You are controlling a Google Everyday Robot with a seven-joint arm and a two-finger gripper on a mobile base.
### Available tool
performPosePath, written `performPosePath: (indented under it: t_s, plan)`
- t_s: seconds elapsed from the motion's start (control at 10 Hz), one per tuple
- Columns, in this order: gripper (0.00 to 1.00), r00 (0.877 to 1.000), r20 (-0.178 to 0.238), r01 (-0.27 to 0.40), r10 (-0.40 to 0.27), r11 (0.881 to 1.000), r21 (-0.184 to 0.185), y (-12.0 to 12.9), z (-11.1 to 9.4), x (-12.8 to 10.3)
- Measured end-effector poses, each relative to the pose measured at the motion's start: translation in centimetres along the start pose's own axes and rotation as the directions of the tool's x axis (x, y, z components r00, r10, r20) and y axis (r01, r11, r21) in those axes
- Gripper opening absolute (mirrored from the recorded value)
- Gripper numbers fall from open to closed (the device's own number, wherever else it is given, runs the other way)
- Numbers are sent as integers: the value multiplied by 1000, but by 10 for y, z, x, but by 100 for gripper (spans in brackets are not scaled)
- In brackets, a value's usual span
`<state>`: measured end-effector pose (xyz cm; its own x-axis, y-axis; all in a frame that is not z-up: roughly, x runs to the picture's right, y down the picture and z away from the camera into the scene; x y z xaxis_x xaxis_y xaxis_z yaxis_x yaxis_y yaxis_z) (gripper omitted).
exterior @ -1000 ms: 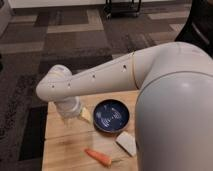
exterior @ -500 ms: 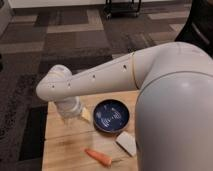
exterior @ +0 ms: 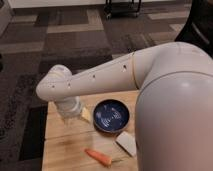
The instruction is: Push the ceramic bowl across the table
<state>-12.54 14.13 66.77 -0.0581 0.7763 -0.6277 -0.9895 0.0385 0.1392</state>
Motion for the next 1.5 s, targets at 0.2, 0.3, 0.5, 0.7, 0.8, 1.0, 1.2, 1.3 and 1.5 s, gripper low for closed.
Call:
performPosePath:
  t_s: [0.2, 0.3, 0.5, 0.7, 0.8, 1.0, 1.2, 1.3, 1.5]
  plan:
    - [65, 1000, 0, 0, 0, 1000, 0, 0, 0, 0]
    - [65, 1000, 1, -7, 7, 1000, -7, -3, 1, -1]
    - [65, 998, 49, -43, 46, 997, -61, -25, 5, -12]
    - [65, 994, 71, -75, 82, 993, -90, -53, 15, -13]
    - [65, 994, 69, -78, 85, 992, -96, -52, 16, -12]
    - [65, 994, 69, -76, 83, 992, -99, -51, 15, -12]
    - [65, 994, 67, -75, 82, 992, -98, -50, 16, -12]
    - [65, 994, 67, -76, 82, 992, -98, -50, 16, -12]
    - [65, 994, 67, -75, 81, 992, -98, -50, 16, -12]
